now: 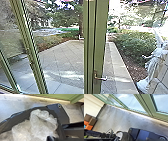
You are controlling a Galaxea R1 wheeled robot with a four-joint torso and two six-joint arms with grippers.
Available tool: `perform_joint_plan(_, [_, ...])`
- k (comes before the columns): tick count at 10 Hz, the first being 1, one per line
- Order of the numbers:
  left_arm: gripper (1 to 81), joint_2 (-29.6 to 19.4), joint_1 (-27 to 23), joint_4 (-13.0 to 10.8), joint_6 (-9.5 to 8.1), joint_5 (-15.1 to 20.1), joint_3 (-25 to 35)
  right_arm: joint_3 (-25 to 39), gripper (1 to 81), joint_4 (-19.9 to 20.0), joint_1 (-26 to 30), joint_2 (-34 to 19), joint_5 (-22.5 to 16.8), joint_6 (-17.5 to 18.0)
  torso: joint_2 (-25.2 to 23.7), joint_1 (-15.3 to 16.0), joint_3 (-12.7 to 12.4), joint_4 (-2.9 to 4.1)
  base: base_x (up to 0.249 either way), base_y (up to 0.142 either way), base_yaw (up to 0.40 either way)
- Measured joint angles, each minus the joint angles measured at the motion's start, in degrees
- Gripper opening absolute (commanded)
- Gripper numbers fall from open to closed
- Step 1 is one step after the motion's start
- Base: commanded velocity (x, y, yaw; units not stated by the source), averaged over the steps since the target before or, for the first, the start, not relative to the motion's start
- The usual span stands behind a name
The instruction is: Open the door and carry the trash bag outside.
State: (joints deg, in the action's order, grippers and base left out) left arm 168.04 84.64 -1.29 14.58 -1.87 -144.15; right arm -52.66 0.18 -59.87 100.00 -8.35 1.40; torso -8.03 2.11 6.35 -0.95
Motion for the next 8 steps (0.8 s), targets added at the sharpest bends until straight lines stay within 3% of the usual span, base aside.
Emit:
perform_joint_plan(3, [1.0,0.2,0.0,0.0,-0.02,0.0,0.0,1.3,81.1,1.5,10.9,-0.4,-8.3,4.7,0.0,0.0,0.0,0.0,0.0,0.0,0.0])
perform_joint_plan(6, [1.0,0.2,0.0,0.0,-0.04,0.0,0.0,1.6,81.1,1.5,20.9,-0.4,-15.0,12.4,0.0,0.0,0.0,0.0,0.0,0.0,0.0])
perform_joint_plan(8, [1.0,0.2,0.0,0.0,-0.06,0.0,0.0,1.5,81.1,1.5,24.7,1.5,-17.9,17.5,0.0,0.0,0.0,0.0,0.0,0.0,0.0])
